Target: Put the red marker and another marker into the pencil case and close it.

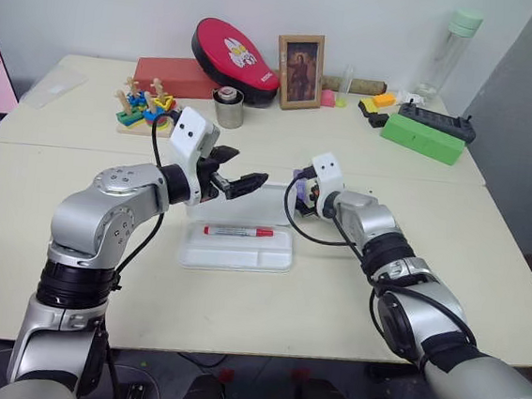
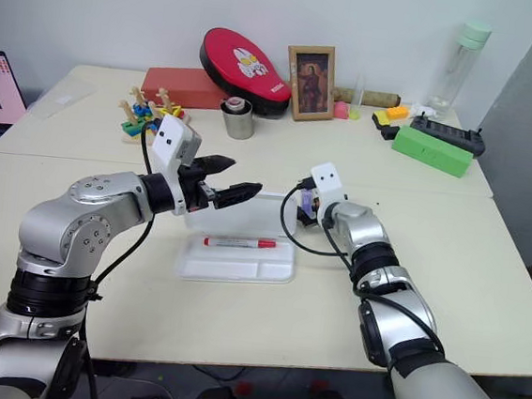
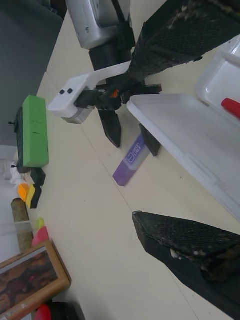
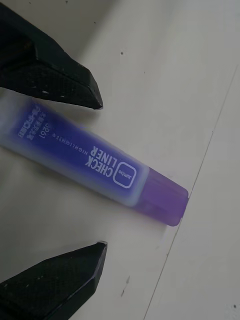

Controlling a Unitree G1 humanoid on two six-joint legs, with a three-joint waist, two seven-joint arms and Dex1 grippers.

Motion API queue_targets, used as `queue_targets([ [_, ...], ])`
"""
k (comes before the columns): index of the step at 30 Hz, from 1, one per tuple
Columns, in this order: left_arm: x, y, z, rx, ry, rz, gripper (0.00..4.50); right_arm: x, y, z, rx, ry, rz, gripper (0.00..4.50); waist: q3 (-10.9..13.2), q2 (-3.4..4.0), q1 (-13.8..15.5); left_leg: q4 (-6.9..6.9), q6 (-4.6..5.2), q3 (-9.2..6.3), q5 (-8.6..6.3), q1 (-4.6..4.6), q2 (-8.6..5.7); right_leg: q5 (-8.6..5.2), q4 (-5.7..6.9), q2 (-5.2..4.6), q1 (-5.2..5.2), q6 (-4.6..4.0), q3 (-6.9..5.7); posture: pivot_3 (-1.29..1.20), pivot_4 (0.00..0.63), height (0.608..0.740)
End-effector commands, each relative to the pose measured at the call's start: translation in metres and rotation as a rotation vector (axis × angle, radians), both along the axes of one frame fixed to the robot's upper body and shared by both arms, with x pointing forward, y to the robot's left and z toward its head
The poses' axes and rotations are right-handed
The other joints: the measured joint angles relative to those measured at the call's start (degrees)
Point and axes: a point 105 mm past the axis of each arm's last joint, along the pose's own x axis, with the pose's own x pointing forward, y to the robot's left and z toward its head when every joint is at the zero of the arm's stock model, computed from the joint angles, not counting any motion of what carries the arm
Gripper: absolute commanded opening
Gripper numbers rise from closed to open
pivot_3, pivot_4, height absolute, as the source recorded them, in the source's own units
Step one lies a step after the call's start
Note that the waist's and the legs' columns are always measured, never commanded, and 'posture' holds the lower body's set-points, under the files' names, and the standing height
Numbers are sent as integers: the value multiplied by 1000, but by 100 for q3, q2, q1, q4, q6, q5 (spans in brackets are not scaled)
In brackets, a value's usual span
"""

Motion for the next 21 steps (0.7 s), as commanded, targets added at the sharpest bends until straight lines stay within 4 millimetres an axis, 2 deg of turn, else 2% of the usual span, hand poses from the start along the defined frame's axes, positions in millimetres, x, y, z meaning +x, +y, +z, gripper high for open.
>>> queue_targets([
  [1,-1,-5,15,2,-67,-16,4500,4,-3,4,-71,-55,-6,4456,0,0,1,1,0,0,0,0,0,0,2,0,0,0,0,0,150,740],
  [2,-2,-5,15,2,-69,-16,4500,4,-5,2,-85,-56,-10,4456,0,1,2,3,0,0,0,1,0,0,3,0,1,0,0,0,150,740],
  [5,-2,-5,16,1,-74,-15,4500,6,-14,1,-96,-61,-48,3961,0,0,8,5,0,0,0,3,0,0,4,0,5,0,-1,0,150,740],
  [13,2,-6,20,-8,-91,-7,4500,10,-23,3,-95,-75,-82,2109,-1,-1,46,7,-1,-1,1,2,0,0,6,-1,7,0,-2,0,150,740],
  [18,3,-7,22,-8,-100,-10,4500,11,-24,6,-82,-80,-85,1105,-1,0,42,6,-1,-1,1,3,0,0,5,-1,6,0,-2,0,150,740],
  [21,3,-8,22,-7,-103,-14,4500,12,-26,10,-72,-89,-89,1101,0,0,42,6,-1,-1,1,3,0,0,4,-1,6,0,-2,0,150,740],
])
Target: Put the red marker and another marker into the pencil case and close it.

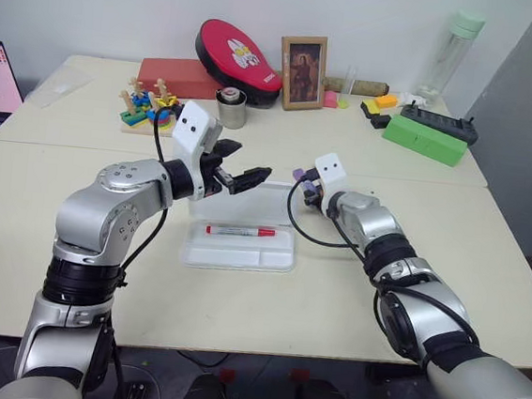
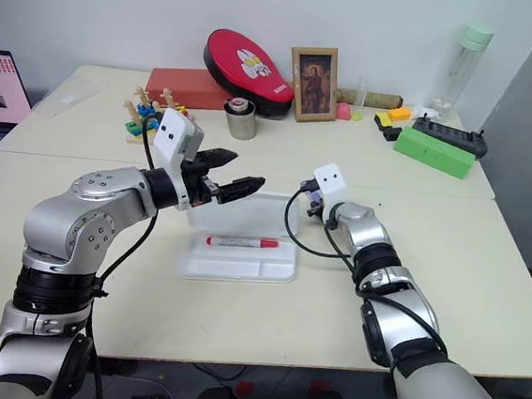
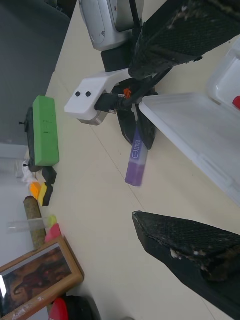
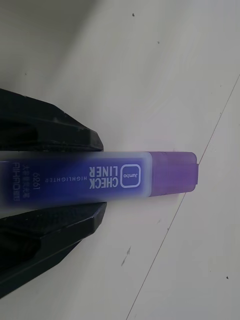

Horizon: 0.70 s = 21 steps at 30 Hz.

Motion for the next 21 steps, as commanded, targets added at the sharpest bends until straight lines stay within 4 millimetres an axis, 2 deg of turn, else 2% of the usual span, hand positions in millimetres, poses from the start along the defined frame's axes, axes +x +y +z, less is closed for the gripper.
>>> queue_targets([
  [1,-1,-4,15,-5,-66,-15,4500,6,-9,12,19,-34,-31,1101,0,0,0,0,0,0,0,0,0,0,0,0,0,0,0,0,150,740],
  [3,0,-3,16,-5,-68,-13,4500,8,-11,19,40,-54,-36,1101,0,0,0,0,0,0,0,0,0,0,0,0,0,0,0,0,150,740],
  [5,1,-2,17,-6,-71,-7,4500,11,-9,36,84,-113,-21,1101,1,1,-3,0,0,0,0,-1,0,0,-1,0,0,0,0,0,150,740],
  [9,-4,9,17,-6,-70,17,4500,12,-2,99,178,-320,82,1101,7,10,-19,-1,0,0,0,-1,0,0,-2,0,-2,0,1,0,150,740],
  [11,-10,19,13,0,-63,31,4500,3,7,129,211,-406,194,1101,9,14,-30,-2,0,0,0,-2,0,0,-3,0,-4,0,1,0,150,740],
  [13,-23,32,6,24,-58,33,4500,-20,23,149,222,-460,384,1101,9,14,-60,-7,1,0,-1,-2,0,0,-6,0,-5,0,2,0,150,740],
  [15,-39,42,-1,43,-51,13,4500,-45,37,157,249,-425,553,1101,9,19,-119,-15,1,2,-1,-2,1,0,-10,0,-10,0,3,0,150,740],
  [19,-62,63,-10,42,-21,32,4500,-83,57,154,191,-361,757,1101,8,17,-144,-17,0,-1,-4,-1,5,-2,-5,-1,-9,-4,-9,0,150,740],
  [21,-77,76,-19,58,1,56,4500,-105,72,143,110,-307,873,1101,9,17,-136,-12,1,0,-5,-2,5,-4,-7,-1,-8,-6,-8,0,150,740],
])
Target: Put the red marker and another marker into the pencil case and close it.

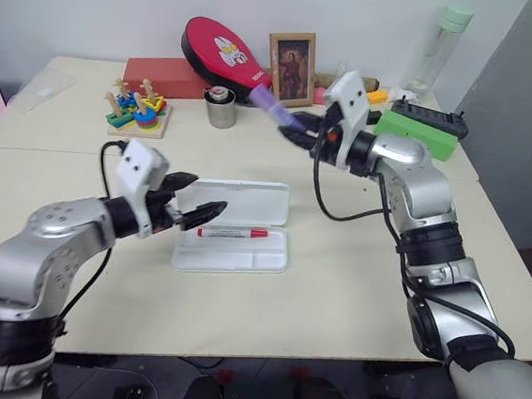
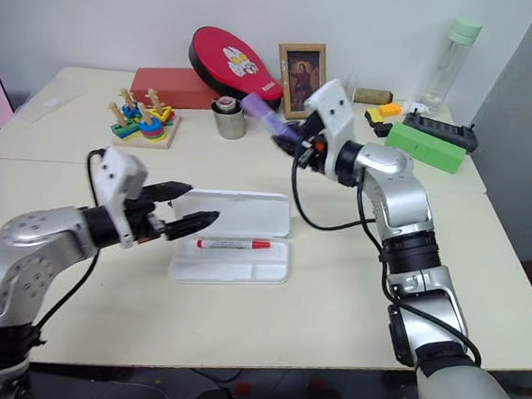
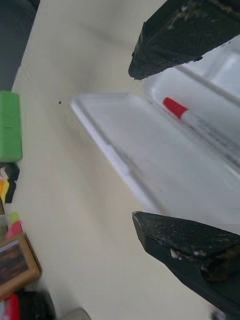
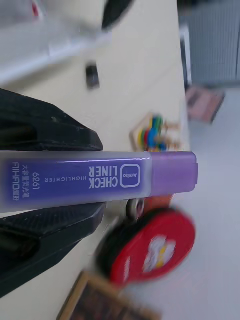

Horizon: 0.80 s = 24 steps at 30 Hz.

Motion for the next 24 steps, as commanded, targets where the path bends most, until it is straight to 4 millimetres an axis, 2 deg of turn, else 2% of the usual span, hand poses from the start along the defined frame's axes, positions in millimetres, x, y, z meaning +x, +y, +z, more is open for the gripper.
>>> queue_targets([
  [1,-28,16,7,29,-50,0,4500,-42,27,-8,-158,1,193,1101,1,1,2,4,0,1,0,1,0,0,0,-1,1,1,1,0,150,740],
  [6,-53,32,-15,64,-4,35,4500,-58,45,-46,-342,42,243,1101,2,1,24,7,0,4,1,10,3,-2,4,-1,1,2,3,0,150,740],
  [10,-61,46,-24,82,7,89,4500,-59,55,-71,-407,71,251,1101,-1,-6,97,16,-2,8,2,8,4,-4,-4,-1,-15,1,4,0,150,740],
  [13,-66,48,-26,84,16,99,4500,-59,61,-89,-452,81,257,1101,-3,-8,134,18,-3,10,3,10,4,-3,-3,-2,-17,1,6,0,150,740],
  [24,-72,45,-27,74,23,107,4500,-69,75,-121,-512,104,295,1101,-2,-8,145,7,-3,10,1,4,7,-4,5,1,-12,-2,4,0,150,740],
])
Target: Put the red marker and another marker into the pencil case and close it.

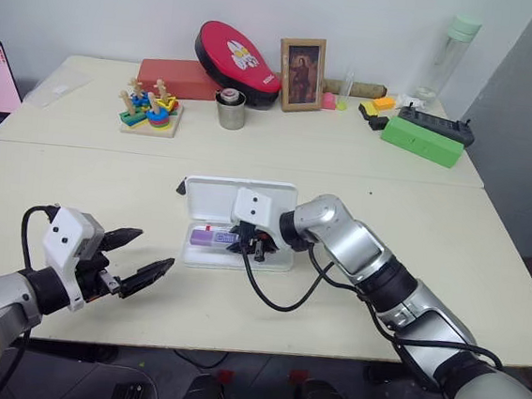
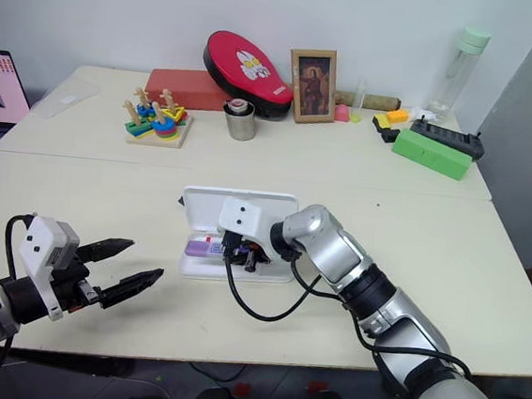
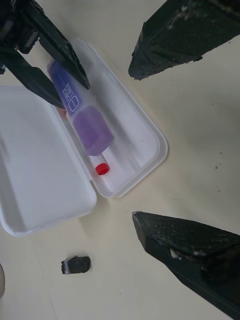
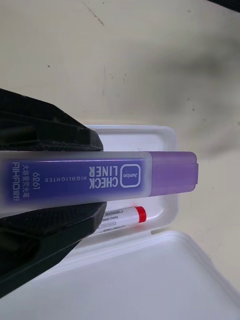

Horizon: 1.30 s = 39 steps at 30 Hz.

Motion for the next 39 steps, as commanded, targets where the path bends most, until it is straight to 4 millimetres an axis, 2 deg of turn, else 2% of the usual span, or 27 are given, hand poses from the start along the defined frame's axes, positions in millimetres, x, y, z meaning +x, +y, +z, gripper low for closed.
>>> queue_targets([
  [1,-2,-4,16,10,-66,-5,4500,-4,6,-1,0,-33,21,1101,0,-1,0,0,0,0,0,0,0,0,0,0,-1,0,0,0,150,740],
  [8,-1,-7,17,6,-66,-10,4500,-4,6,-14,-28,-30,17,1101,0,-1,1,1,0,0,0,1,-1,0,-2,0,-2,0,0,0,150,740],
  [9,-1,-8,17,5,-66,-11,4500,-4,7,-14,-25,-29,16,1803,-1,-1,1,1,0,0,0,1,0,0,-2,0,-2,1,0,0,150,740],
  [11,0,-7,18,5,-64,-6,4500,-4,8,-12,-15,-25,16,2060,-1,-1,1,2,0,0,0,1,0,0,-2,0,-3,0,0,0,150,740],
  [18,2,-10,18,0,-63,-11,4500,-3,11,-4,18,-30,15,3484,-1,-1,0,1,0,0,0,1,0,0,-3,0,-2,0,0,0,150,740],
  [23,5,-9,19,-3,-67,-4,4500,-5,12,13,76,-24,31,4437,-1,-1,2,1,0,0,0,1,0,0,-2,0,-2,0,0,0,150,740],
  [30,6,-9,19,-6,-66,-3,4500,6,-8,17,65,-48,23,4437,-1,-1,10,1,0,0,0,0,-1,0,-5,-1,-2,0,-1,0,150,740],
  [33,6,-10,19,-8,-68,-10,4500,12,-23,19,50,-63,22,4437,-1,-1,12,1,0,0,0,0,-1,0,-6,-1,-2,0,-1,0,150,740],
  [36,7,-18,19,-22,-74,-53,4500,20,-42,15,19,-80,12,4437,-1,-2,10,1,0,0,0,1,-1,0,-5,-1,1,1,0,0,150,740],
  [39,11,-25,20,-30,-77,-77,4500,27,-47,13,5,-94,-5,4437,-1,-2,6,2,0,0,0,1,-1,0,-6,-1,2,1,0,0,150,740],
])
